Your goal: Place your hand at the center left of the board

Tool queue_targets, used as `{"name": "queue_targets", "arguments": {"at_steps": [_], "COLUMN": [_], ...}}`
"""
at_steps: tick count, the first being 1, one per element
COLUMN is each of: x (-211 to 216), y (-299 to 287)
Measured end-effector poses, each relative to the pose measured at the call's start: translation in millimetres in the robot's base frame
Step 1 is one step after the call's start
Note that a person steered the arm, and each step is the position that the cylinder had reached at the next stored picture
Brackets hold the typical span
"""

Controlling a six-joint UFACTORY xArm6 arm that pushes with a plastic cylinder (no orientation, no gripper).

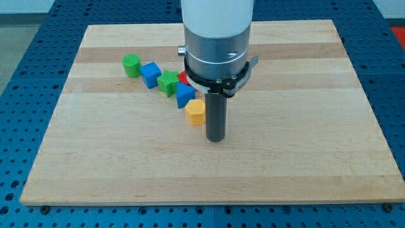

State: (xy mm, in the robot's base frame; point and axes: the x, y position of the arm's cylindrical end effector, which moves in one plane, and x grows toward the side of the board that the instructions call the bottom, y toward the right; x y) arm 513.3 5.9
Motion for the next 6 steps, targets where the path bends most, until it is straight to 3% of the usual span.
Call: {"name": "queue_targets", "arguments": {"at_steps": [3, 6], "x": [18.1, 22.2], "y": [-48.4, -48.4]}}
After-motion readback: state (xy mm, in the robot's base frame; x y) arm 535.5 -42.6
